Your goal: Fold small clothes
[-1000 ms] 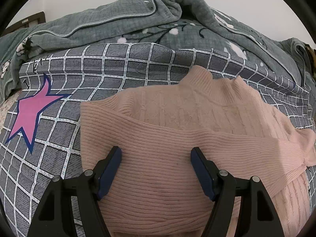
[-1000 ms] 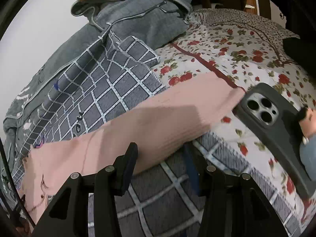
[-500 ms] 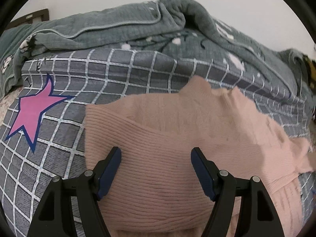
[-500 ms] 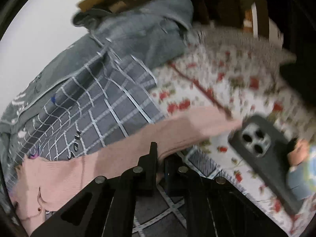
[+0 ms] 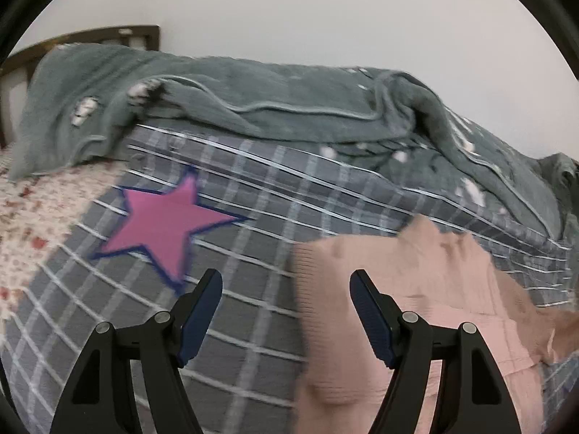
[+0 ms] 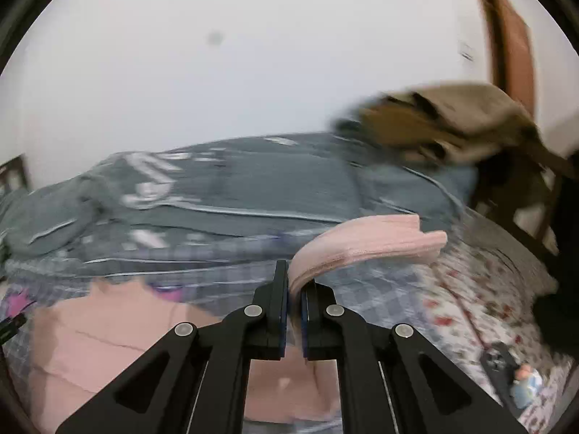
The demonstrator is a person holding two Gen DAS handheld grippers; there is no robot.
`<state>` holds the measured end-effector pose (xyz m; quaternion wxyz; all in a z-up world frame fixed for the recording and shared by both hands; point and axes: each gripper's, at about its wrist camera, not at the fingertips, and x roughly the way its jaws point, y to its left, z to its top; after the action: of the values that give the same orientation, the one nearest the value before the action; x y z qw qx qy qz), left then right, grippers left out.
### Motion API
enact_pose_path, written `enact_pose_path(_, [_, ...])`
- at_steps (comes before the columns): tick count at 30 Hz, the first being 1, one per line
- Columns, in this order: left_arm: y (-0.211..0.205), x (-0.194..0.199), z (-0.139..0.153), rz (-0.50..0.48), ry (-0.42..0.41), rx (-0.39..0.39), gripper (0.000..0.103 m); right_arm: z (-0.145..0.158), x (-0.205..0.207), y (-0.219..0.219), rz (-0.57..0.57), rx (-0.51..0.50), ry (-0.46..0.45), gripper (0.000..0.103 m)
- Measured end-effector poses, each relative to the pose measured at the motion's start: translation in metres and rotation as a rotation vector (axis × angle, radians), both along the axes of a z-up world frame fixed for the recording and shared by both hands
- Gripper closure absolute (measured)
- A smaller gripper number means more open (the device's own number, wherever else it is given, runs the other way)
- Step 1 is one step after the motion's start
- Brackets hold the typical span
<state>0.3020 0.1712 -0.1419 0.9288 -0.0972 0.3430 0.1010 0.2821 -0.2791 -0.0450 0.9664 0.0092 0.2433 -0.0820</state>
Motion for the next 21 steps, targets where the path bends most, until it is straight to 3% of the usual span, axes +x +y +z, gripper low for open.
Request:
enact_pose_path(4, [0.028,-0.011,-0.001,0.077,0.015,0.078,0.032,-0.010,0.017,0.082,0.152,0.034,0.027,0.097])
enact_pose_path(8, [0.057,-0.020,-0.004,0.125,0.034,0.047,0.032,-0.050,0.038,0.184,0.361,0.054,0.136,0.097])
enact_pose_path(14, [0.078,-0.029,-0.006,0.155,0.047,0.031,0.032,-0.120,0.051,0.276,0.553,0.054,0.329,0.094])
enact_pose_path(16, [0.077,-0.029,-0.007,0.144,0.048,0.035,0.032,-0.134,0.052,0.288,0.613,0.067,0.394,0.076])
enact_pose_path(17, [0.075,-0.029,-0.007,0.136,0.050,0.040,0.032,-0.135,0.050,0.291,0.632,0.081,0.403,0.071])
enact_pose_path(19, [0.071,-0.028,-0.006,0.112,0.049,0.032,0.032,-0.132,0.044,0.285,0.645,0.111,0.393,0.050])
enact_pose_path(21, [0.066,-0.027,-0.005,0.060,0.040,-0.012,0.032,-0.122,0.036,0.269,0.647,0.146,0.356,0.049])
